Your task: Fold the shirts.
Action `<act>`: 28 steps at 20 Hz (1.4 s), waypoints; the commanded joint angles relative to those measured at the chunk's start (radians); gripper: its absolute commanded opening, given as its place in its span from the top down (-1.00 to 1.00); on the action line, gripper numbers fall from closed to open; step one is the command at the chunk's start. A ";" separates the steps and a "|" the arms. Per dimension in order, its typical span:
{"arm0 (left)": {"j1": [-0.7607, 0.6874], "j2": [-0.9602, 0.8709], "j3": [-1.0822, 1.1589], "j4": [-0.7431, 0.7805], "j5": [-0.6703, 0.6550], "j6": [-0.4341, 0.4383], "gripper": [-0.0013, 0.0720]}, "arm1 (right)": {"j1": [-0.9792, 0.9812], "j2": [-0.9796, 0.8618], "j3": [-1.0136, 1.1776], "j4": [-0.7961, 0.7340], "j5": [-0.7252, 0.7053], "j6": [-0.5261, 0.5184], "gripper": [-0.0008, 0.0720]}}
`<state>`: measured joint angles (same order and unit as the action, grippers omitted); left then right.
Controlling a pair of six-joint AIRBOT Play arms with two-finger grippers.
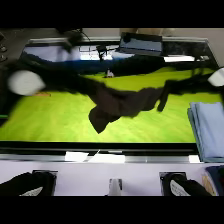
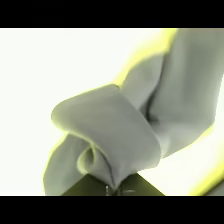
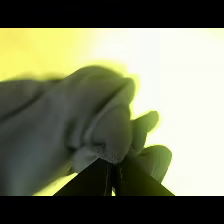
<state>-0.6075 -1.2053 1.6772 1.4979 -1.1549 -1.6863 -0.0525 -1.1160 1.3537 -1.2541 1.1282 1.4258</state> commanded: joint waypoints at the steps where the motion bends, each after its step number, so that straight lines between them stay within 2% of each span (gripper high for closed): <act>1: 0.087 0.115 0.380 0.133 0.022 -0.013 0.86 | 0.000 0.235 0.232 -0.157 -0.105 0.064 0.92; 4: 0.090 0.232 0.431 0.106 0.157 -0.063 0.86 | 0.001 0.427 0.262 -0.053 -0.200 0.075 0.91; 8: 0.042 0.327 0.352 -0.055 0.456 -0.025 0.86 | 0.001 0.561 0.262 0.027 -0.222 0.078 0.91; 11: 0.036 0.324 0.352 -0.002 0.491 0.017 0.86 | 0.001 0.581 0.262 -0.010 -0.224 0.079 0.91; 14: 0.036 0.307 0.352 0.136 0.557 0.017 0.86 | 0.001 0.549 0.262 -0.026 -0.092 0.113 0.91; 16: 0.037 0.295 0.352 0.230 0.661 0.017 0.86 | 0.001 0.500 0.261 -0.003 0.055 0.200 0.91; 18: 0.082 0.266 0.352 0.263 0.745 0.015 0.86 | 0.001 0.422 0.260 0.039 0.220 0.209 0.91; 20: 0.147 0.208 0.352 0.257 0.709 -0.009 0.86 | 0.001 0.321 0.258 0.067 0.336 0.209 0.91; 22: 0.208 0.107 0.352 0.256 0.610 -0.039 0.86 | 0.001 0.212 0.237 0.068 0.367 0.209 0.91; 24: 0.269 -0.043 0.352 0.254 0.561 -0.042 0.86 | 0.001 0.108 0.181 0.071 0.298 0.214 0.91; 25: 0.298 -0.133 0.352 0.240 0.546 -0.084 0.86 | 0.001 0.055 0.142 0.082 0.243 0.235 0.91; 27: 0.342 -0.292 0.352 0.100 0.434 -0.190 0.86 | 0.001 -0.034 0.052 0.126 0.163 0.262 0.91; 28: 0.354 -0.358 0.352 -0.005 0.335 -0.201 0.86 | 0.001 -0.073 0.011 0.149 0.158 0.262 0.91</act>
<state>-0.3138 -1.3689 2.0281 1.6772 -0.6350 -1.7931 -0.0525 -1.0695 1.4597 -1.1618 1.3399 1.6623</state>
